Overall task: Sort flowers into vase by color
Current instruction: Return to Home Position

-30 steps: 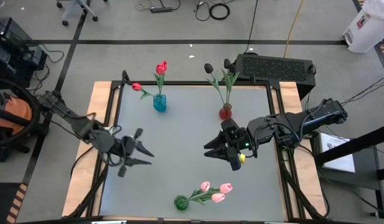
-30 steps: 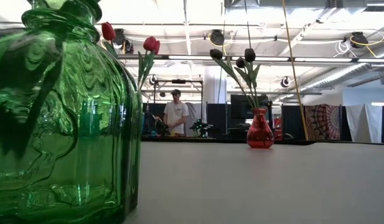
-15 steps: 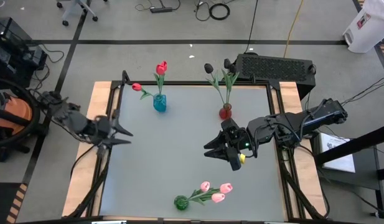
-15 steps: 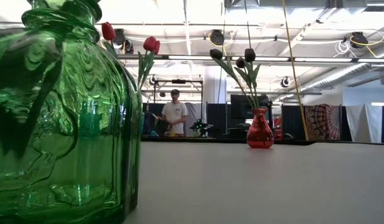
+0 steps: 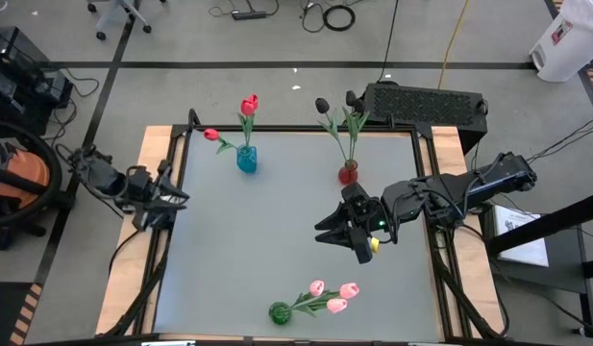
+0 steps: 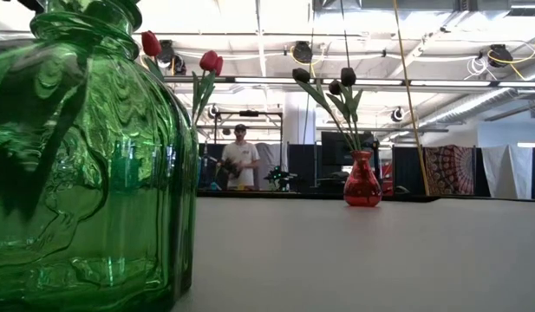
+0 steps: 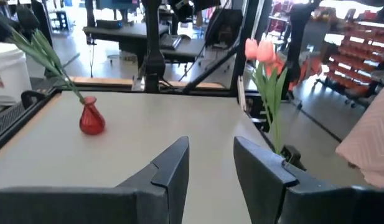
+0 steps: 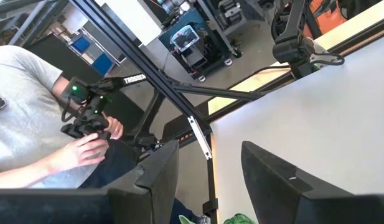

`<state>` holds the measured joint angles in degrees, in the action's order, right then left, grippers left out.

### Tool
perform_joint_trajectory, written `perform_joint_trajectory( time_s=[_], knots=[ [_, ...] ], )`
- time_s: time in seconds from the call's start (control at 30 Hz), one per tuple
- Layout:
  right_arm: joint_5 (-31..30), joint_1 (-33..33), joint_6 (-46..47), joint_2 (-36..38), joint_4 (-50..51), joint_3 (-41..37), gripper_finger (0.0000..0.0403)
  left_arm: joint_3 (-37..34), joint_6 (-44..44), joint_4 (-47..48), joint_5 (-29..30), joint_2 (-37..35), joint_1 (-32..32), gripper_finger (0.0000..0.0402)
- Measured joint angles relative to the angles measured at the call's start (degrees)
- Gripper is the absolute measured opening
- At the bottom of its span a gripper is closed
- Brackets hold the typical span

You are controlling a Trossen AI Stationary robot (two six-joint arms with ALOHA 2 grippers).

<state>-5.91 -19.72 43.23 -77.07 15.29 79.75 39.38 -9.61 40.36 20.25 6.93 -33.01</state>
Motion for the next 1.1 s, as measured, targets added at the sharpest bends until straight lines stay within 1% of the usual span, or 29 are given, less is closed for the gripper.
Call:
perform_joint_trajectory(
  time_s=[1.1],
  knots=[
    [0.02,0.0,0.0,0.02,0.02,0.0,0.0167,-0.07,-0.52,-0.84,-0.91,-0.23,0.01,0.0132]
  ],
)
